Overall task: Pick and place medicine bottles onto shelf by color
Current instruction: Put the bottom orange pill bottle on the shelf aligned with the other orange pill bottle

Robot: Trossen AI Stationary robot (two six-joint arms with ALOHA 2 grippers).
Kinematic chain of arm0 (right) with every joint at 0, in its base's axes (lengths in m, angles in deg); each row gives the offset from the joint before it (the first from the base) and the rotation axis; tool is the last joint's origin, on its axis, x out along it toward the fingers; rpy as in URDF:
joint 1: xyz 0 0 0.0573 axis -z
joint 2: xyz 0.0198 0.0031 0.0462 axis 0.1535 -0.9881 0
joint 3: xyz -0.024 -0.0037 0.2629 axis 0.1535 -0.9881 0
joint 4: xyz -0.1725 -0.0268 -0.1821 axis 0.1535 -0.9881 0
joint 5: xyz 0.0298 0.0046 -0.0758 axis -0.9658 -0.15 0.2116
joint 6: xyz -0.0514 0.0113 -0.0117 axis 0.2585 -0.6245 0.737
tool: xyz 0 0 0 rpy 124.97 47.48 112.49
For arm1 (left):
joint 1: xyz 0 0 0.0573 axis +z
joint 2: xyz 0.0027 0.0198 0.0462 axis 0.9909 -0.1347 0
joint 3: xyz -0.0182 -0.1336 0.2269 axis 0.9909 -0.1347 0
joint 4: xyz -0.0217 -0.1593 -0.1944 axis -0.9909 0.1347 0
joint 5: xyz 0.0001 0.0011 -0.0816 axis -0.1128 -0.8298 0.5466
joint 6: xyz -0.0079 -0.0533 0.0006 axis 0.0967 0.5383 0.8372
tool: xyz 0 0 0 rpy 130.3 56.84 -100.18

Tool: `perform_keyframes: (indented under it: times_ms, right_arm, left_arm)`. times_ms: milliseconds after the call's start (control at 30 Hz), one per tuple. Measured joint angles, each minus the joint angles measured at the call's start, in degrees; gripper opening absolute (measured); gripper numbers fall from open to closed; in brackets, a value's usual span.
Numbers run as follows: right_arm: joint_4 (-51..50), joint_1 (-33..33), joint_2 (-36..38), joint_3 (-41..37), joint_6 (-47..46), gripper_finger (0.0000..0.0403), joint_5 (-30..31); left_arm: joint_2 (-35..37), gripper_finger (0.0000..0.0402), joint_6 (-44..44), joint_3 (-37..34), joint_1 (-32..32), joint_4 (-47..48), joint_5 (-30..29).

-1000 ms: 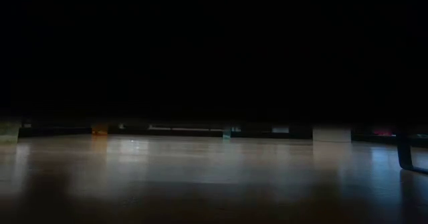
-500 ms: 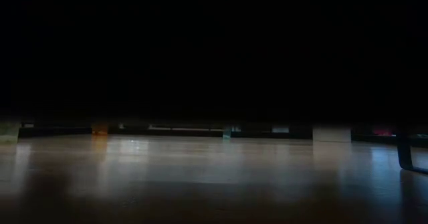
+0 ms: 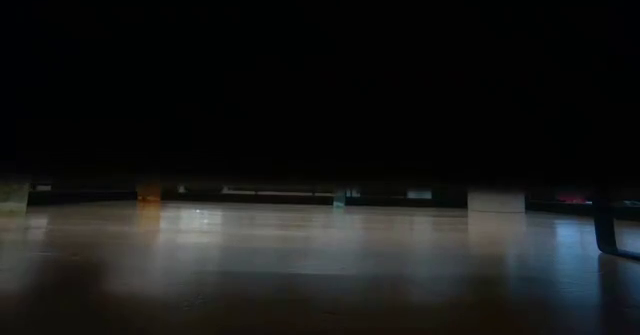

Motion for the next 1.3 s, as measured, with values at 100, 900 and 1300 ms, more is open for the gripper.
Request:
perform_keyframes:
  times_ms: [100,900,1300]
  right_arm:
    - [0.0,0.0,0.0,0.0,0.0,0.0262,0.0]
    - [0.4,0.0,0.0,0.0,0.0,0.0262,0.0]
    - [0.4,0.0,0.0,0.0,0.0,0.0262,0.0]
  left_arm:
    - [-0.2,0.0194,0.4,0.0,-0.6,-0.2,-0.6]
    - [-4.4,0.0194,6.1,0.0,0.3,1.6,0.9]
    - [-7.2,0.0194,5.8,0.0,1.3,1.8,4.6]
